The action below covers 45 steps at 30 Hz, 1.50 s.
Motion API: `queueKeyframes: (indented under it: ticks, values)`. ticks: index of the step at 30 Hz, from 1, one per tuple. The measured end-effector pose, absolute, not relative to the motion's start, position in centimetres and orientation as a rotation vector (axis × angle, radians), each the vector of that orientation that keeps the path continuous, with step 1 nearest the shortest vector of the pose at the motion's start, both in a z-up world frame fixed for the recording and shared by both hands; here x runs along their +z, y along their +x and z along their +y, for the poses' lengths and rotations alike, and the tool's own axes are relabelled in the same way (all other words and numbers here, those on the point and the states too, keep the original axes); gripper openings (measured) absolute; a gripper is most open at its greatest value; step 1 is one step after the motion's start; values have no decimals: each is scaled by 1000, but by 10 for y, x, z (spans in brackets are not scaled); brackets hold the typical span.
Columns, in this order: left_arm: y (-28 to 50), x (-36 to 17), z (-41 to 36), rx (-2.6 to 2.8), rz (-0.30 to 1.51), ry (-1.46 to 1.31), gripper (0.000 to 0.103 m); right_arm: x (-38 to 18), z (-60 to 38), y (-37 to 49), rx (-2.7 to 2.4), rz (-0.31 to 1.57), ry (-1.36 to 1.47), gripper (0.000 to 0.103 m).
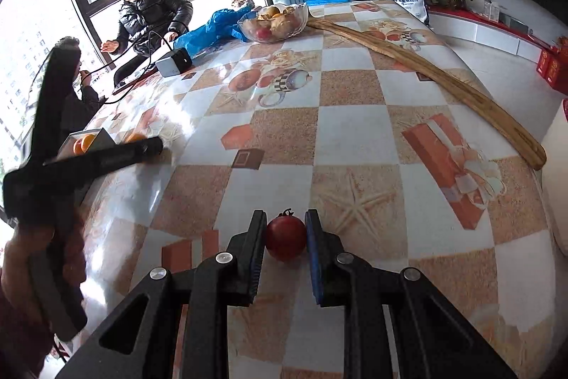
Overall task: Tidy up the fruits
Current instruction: 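Grasp the red tomato with the right tool while the left grasps the orange, then hold the tomato in the right tool while the left holds the orange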
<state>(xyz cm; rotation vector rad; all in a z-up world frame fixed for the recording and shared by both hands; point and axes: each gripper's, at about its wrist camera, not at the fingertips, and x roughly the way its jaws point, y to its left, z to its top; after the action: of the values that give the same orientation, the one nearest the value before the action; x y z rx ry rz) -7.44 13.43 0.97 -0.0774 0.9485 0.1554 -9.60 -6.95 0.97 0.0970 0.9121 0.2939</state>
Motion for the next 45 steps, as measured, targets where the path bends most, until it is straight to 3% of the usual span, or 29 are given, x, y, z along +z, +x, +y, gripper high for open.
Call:
queueKeyframes:
  ticks: [7,45]
  values:
    - [-150,8,124,140,872,-39,40,8,-66,-127,247,869,35,23]
    - [-147,4,119,145,829,-13,40,7,-59,-128,225,862,-16,23]
